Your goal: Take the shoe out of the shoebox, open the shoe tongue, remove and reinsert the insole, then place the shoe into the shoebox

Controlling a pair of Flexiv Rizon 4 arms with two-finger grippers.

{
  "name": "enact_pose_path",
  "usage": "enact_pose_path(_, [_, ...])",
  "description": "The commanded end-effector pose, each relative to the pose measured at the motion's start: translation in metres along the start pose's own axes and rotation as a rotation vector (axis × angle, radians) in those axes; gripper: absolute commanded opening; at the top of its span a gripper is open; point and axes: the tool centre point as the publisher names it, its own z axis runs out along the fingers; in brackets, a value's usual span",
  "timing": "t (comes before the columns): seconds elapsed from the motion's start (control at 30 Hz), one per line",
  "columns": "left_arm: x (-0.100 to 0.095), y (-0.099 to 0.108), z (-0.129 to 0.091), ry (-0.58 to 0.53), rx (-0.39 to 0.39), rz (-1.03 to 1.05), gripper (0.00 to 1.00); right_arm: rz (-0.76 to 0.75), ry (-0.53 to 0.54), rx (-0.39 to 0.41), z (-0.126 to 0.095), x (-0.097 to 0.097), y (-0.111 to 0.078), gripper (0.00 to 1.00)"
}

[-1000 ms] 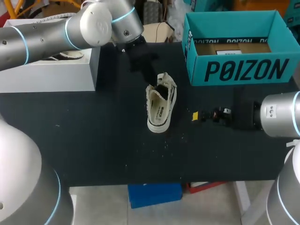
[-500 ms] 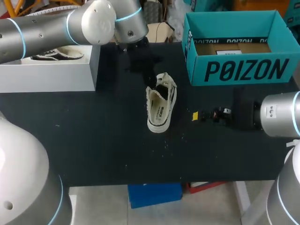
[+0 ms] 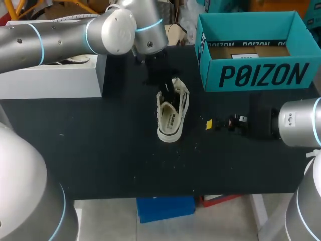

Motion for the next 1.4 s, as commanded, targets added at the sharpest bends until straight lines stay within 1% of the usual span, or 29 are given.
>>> enact_pose_path(0.03, [0.004,-0.008,-0.019,-0.009,-0.023,0.004,0.00,0.000,0.000,-0.001,-0.001,0.000,-0.001,1.00])
enact_pose_path(0.2, [0.005,-0.015,-0.034,-0.026,-0.043,0.006,0.00,0.000,0.000,-0.001,-0.001,0.000,-0.001,1.00])
enact_pose_path(0.33, [0.008,-0.027,-0.038,-0.037,-0.045,0.018,0.00,0.000,0.000,-0.001,-0.001,0.000,-0.001,1.00])
enact_pose_path(0.43, [0.012,-0.036,-0.041,-0.069,-0.052,0.018,0.00,0.000,0.000,-0.001,-0.001,0.000,-0.001,1.00])
enact_pose_path(0.53, [0.017,-0.042,-0.045,-0.152,-0.039,-0.026,0.00,0.000,0.000,-0.001,-0.001,0.000,-0.001,1.00])
enact_pose_path(0.6, [0.021,-0.046,-0.051,-0.243,-0.039,-0.120,0.00,0.000,0.000,-0.001,-0.001,0.000,-0.001,1.00])
enact_pose_path(0.67, [0.023,-0.049,-0.057,-0.308,-0.032,-0.190,0.00,0.000,0.000,-0.001,-0.001,0.000,-0.001,1.00])
enact_pose_path(0.7, [0.026,-0.052,-0.064,-0.348,-0.045,-0.239,0.00,0.000,0.000,-0.001,-0.001,0.000,-0.001,1.00])
enact_pose_path(0.77, [0.031,-0.057,-0.071,-0.386,-0.070,-0.318,0.00,0.000,0.000,-0.001,-0.001,0.000,-0.001,1.00])
enact_pose_path(0.8, [0.037,-0.061,-0.077,-0.431,-0.063,-0.368,0.00,0.000,0.000,-0.001,-0.001,0.000,-0.001,1.00])
enact_pose_path(0.87, [0.045,-0.067,-0.082,-0.438,-0.065,-0.423,0.13,0.000,0.000,-0.001,-0.001,0.000,-0.001,1.00])
enact_pose_path(0.9, [0.053,-0.072,-0.084,-0.453,-0.045,-0.468,0.22,0.000,0.000,-0.001,-0.001,0.000,-0.001,1.00])
enact_pose_path(0.93, [0.056,-0.075,-0.084,-0.445,-0.025,-0.476,0.35,0.000,0.000,-0.001,-0.001,0.000,-0.001,1.00])
enact_pose_path(0.97, [0.060,-0.082,-0.086,-0.435,-0.018,-0.497,0.73,0.000,0.000,-0.001,-0.001,0.000,-0.001,1.00])
enact_pose_path(1.0, [0.065,-0.090,-0.088,-0.376,-0.041,-0.484,1.00,0.000,0.000,-0.001,-0.001,0.000,-0.001,1.00])
enact_pose_path(1.4, [0.065,-0.090,-0.088,-0.376,-0.041,-0.484,1.00,0.000,0.000,-0.001,-0.001,0.000,-0.001,1.00])
